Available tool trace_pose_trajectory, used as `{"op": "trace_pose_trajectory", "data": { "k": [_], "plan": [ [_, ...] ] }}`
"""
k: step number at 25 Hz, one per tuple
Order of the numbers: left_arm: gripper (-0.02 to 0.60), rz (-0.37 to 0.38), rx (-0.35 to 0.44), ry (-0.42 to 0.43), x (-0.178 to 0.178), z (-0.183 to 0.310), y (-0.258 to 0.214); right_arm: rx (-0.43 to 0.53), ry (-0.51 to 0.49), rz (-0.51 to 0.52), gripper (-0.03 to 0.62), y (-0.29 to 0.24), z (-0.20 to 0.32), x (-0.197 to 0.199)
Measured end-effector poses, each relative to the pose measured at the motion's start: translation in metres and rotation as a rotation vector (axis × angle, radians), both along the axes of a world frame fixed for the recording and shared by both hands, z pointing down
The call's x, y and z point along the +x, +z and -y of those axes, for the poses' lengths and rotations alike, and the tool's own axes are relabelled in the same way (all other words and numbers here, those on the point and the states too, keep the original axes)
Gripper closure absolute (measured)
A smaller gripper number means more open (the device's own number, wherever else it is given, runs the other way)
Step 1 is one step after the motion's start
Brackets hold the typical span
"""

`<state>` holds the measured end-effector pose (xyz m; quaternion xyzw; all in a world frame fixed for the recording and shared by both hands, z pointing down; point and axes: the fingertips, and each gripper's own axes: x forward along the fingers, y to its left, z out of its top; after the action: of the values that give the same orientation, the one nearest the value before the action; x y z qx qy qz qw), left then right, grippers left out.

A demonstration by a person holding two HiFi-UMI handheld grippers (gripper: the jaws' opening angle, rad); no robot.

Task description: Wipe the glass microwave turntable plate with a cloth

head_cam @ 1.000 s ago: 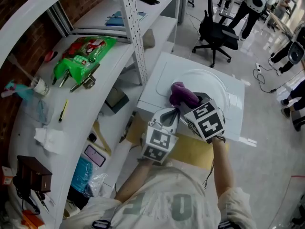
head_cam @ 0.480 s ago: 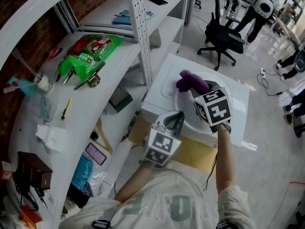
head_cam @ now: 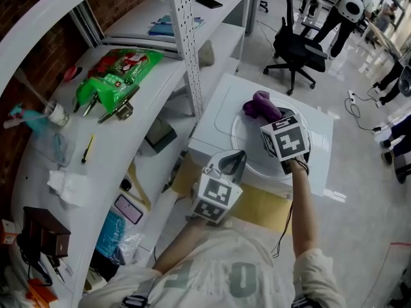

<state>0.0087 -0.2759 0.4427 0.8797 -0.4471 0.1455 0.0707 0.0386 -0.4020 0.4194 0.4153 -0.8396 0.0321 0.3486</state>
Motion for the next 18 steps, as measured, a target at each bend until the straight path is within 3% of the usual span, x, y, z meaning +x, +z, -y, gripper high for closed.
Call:
{"op": "trace_pose_trajectory", "data": {
  "k": [10, 18],
  "plan": [
    [0.578, 0.000, 0.008, -0.006, 0.000, 0.000, 0.000, -0.078, -0.178, 0.026, 0.539, 0.006, -0.067, -0.030],
    [0.578, 0.000, 0.008, -0.004, -0.001, 0.000, -0.001, -0.120, -0.243, 0.048, 0.539, 0.010, -0.097, -0.039]
  ]
}}
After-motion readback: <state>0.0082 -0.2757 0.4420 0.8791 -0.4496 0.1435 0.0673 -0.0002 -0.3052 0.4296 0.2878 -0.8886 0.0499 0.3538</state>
